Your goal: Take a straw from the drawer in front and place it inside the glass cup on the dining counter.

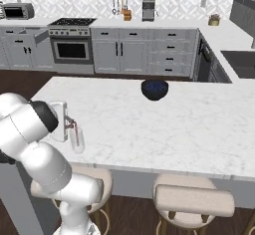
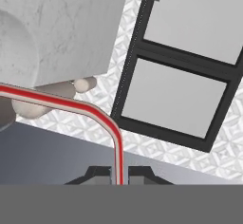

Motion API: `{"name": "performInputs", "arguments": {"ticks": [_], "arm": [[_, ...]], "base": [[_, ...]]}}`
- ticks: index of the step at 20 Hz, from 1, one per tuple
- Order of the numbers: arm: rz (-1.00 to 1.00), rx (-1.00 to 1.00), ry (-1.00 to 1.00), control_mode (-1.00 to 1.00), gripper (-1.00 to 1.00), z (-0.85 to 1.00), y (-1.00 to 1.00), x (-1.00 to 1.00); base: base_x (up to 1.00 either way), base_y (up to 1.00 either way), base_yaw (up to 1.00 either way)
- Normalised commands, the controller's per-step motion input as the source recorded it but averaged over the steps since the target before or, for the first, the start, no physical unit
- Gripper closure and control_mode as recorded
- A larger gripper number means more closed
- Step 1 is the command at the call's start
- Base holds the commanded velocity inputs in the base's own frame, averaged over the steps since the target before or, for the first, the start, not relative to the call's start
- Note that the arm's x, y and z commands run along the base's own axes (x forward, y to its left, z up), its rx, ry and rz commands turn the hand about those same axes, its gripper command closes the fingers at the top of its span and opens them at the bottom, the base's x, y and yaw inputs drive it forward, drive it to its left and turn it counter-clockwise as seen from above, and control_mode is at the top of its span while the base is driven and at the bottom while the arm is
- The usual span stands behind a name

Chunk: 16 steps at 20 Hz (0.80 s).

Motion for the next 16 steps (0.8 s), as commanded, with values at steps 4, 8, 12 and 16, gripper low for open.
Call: {"name": "performInputs", "arguments": {"ticks": [4,8,12,16], "arm": [[0.0,0.0,0.0,-1.0,-1.0,0.0,0.0,0.0],[0.0,0.01,0.0,-1.0,-1.0,0.0,0.0,0.0],[0.0,0.05,0.0,-1.0,-1.0,0.0,0.0,0.0],[0.0,0.07,0.0,-1.0,-1.0,0.01,0.0,0.0]], "base": [[0.0,0.0,0.0],[0.0,0.0,0.0],[0.0,0.0,0.0],[0.0,0.0,0.0]]}}
